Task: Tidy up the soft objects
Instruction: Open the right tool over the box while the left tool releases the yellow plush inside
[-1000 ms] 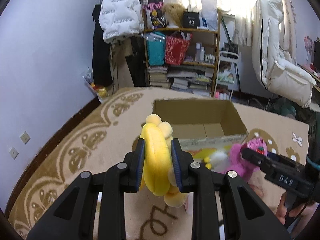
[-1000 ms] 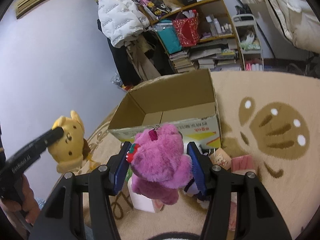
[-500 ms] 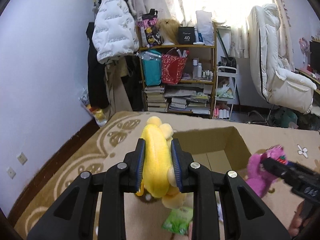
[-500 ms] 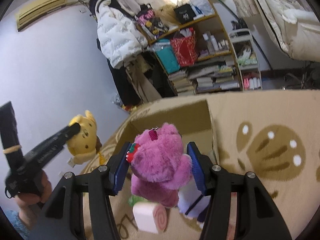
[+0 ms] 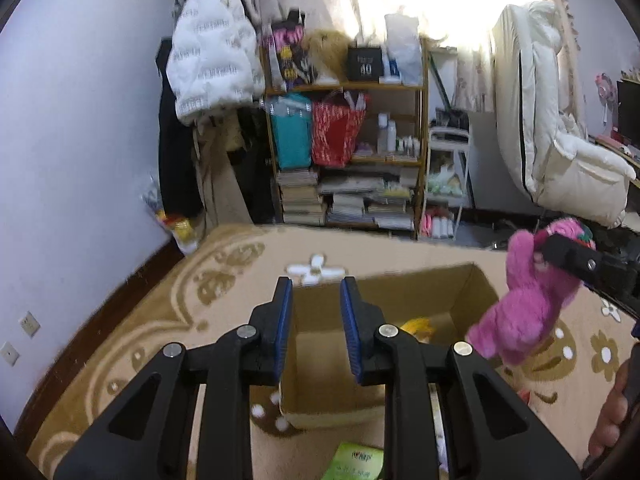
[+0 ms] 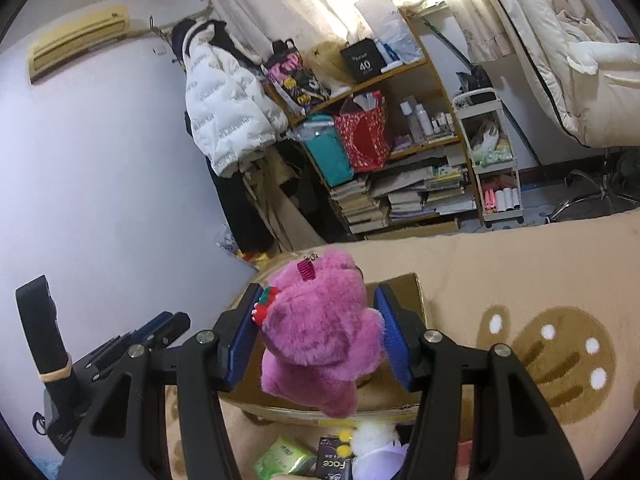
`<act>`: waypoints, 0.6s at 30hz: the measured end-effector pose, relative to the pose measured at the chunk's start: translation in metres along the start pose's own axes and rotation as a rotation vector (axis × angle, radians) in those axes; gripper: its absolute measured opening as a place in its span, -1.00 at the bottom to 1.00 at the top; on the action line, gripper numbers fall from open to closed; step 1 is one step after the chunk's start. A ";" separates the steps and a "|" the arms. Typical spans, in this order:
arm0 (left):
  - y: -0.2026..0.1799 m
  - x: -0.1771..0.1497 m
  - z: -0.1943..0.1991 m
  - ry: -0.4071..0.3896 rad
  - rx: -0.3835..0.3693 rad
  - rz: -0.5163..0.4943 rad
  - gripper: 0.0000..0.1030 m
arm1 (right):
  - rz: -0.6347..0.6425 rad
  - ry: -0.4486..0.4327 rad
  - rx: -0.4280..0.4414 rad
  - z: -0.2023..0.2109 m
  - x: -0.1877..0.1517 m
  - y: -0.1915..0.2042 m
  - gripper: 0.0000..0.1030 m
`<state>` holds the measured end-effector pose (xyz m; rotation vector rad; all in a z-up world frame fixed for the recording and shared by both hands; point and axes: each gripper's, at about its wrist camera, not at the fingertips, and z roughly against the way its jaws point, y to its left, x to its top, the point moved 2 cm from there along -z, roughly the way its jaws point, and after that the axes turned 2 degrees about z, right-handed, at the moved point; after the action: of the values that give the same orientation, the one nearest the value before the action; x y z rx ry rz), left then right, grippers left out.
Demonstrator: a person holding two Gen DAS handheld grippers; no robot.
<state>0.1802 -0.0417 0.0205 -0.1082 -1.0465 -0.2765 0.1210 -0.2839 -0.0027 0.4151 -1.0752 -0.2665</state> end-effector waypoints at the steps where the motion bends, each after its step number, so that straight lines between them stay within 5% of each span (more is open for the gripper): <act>1: 0.001 -0.004 -0.005 0.024 -0.006 0.006 -0.55 | -0.005 0.013 -0.008 -0.006 -0.002 -0.001 0.21; 4: 0.000 -0.015 -0.018 0.073 0.014 -0.008 -0.53 | -0.020 0.055 -0.016 -0.019 -0.009 -0.002 0.24; 8: 0.004 -0.026 -0.028 0.126 0.000 0.017 -0.42 | -0.016 0.071 -0.032 -0.023 -0.016 -0.004 0.70; 10: 0.006 -0.030 -0.032 0.158 -0.003 0.023 -0.34 | -0.020 0.070 -0.029 -0.021 -0.016 -0.007 0.71; 14: 0.010 -0.034 -0.035 0.193 -0.023 0.060 0.49 | -0.027 0.078 -0.039 -0.018 -0.019 -0.011 0.87; 18: 0.012 -0.034 -0.025 0.151 0.000 0.059 0.80 | -0.041 0.082 -0.049 -0.011 -0.019 -0.015 1.00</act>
<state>0.1879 -0.0295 -0.0211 -0.1164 -0.8916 -0.2272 0.1219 -0.2869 -0.0290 0.4008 -0.9787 -0.3092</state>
